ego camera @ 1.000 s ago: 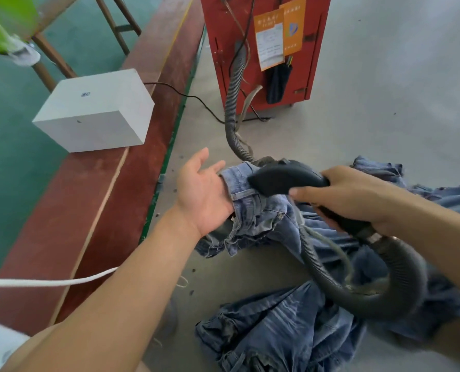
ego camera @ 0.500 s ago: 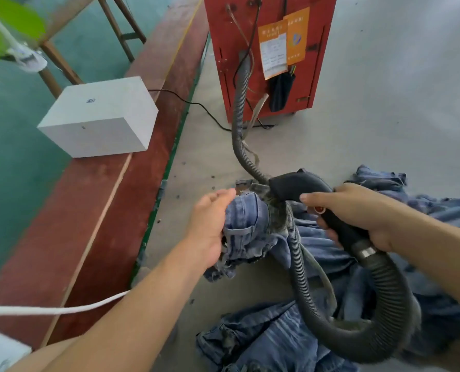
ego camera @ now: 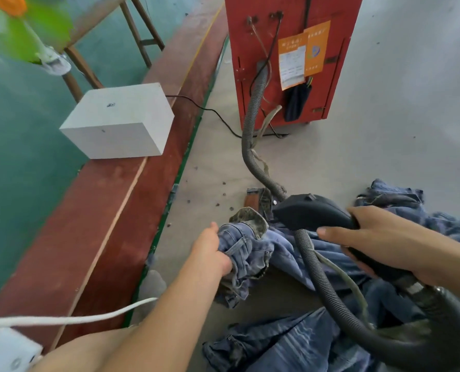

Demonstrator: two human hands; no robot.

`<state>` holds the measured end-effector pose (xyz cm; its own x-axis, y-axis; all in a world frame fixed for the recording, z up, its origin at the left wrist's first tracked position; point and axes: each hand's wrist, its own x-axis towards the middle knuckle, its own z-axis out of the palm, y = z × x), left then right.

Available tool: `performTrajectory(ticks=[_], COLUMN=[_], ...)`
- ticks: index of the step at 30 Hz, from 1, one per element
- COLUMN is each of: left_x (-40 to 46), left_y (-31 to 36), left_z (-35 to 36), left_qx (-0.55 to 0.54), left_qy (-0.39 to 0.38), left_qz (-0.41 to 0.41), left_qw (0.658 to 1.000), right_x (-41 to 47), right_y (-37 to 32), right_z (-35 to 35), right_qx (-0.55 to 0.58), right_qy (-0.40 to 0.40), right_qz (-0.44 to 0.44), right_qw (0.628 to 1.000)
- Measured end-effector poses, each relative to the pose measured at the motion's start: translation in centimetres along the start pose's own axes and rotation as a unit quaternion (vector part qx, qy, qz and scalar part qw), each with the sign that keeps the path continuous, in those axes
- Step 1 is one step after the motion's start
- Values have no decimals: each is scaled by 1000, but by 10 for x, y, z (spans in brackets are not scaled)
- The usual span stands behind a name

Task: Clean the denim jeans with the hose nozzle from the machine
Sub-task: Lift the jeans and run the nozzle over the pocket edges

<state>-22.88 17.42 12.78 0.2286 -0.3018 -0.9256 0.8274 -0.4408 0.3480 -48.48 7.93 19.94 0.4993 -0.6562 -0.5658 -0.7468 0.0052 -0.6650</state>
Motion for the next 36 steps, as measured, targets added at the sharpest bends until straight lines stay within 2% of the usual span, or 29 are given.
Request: performTrajectory(ticks=[4,9,13,17,19,23,25,28,30,32,36], left_x=[11,2,-1,-1,-2,-5,-5,-9,-11,-13,-14], left_y=[13,-3,-8,-7,-6,-12,-20,-31,-34,-34,-33], left_z=[1,27,42,40,37,32,32,33,32,31,29], left_qx=[1,71,68,81,87,114,160,218,240,259,288], left_qy=[-17,-146,-205,-213,-224,-274,-301,-262,-241,-234,-223], left_qz=[2,-10,9,34,40,41,67,147,176,195,224], left_qw=[1000,987,976,973,970,954,938,929,924,917,904], right_x=[4,5,8,11,5,-14,-11,4,4,-5,-18], right_y=[2,-4,-4,1,6,11,9,8,6,10,8], right_z=[5,6,10,5,-3,-5,-1,-7,-19,-26,-19], right_qx=[-28,-18,47,142,171,61,38,132,188,142,-47], right_qy=[-6,-46,6,99,96,52,80,159,162,135,86], right_qz=[-11,-33,-33,-29,-30,-34,-22,0,15,6,-25], right_qw=[1000,998,998,984,980,996,996,978,969,981,995])
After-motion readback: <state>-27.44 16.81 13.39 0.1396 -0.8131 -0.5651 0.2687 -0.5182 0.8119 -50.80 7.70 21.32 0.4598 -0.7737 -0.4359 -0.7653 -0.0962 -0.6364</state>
